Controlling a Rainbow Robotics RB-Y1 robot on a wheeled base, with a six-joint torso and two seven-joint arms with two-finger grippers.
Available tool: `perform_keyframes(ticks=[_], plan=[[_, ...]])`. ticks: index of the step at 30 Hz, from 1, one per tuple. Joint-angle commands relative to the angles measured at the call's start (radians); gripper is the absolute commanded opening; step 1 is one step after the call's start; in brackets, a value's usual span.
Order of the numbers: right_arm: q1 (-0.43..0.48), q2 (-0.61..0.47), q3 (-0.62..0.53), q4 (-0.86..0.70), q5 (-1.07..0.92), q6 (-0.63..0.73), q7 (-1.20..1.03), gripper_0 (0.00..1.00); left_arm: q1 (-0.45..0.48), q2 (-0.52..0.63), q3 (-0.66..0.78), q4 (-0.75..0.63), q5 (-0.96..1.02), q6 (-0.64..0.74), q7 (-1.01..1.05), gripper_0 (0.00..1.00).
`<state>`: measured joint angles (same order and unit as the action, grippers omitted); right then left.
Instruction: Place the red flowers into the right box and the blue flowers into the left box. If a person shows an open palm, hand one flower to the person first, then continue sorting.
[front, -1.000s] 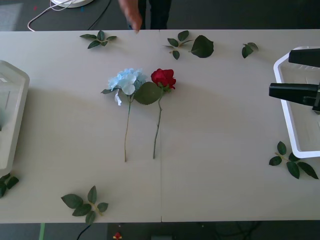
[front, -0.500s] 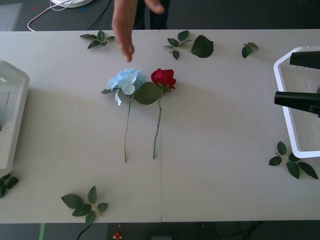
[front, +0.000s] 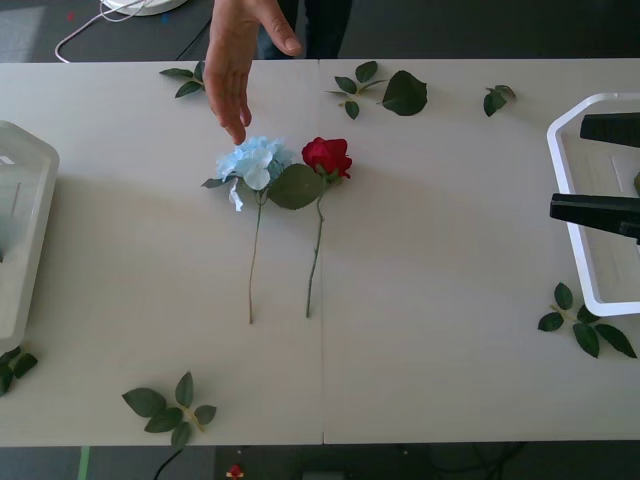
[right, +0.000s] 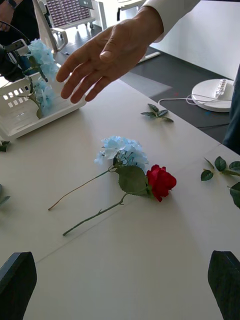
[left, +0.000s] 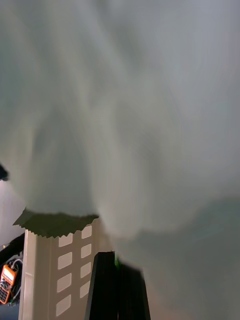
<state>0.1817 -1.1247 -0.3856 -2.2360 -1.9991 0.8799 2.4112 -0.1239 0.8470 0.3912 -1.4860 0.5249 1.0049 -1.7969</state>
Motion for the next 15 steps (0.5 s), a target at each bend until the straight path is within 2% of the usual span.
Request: perform_keyframes(ticks=[1,15], plan=[[0.016,0.005,-0.024,0.001,-0.013,-0.004,0.017,1.0,0.007,0.033,-0.009,-0.008,-0.014,-0.015,-0.045,0.0],[0.016,0.005,-0.024,0.001,-0.013,-0.004,0.017,1.0,0.007,0.033,-0.009,-0.008,-0.014,-0.015,-0.045,0.0]])
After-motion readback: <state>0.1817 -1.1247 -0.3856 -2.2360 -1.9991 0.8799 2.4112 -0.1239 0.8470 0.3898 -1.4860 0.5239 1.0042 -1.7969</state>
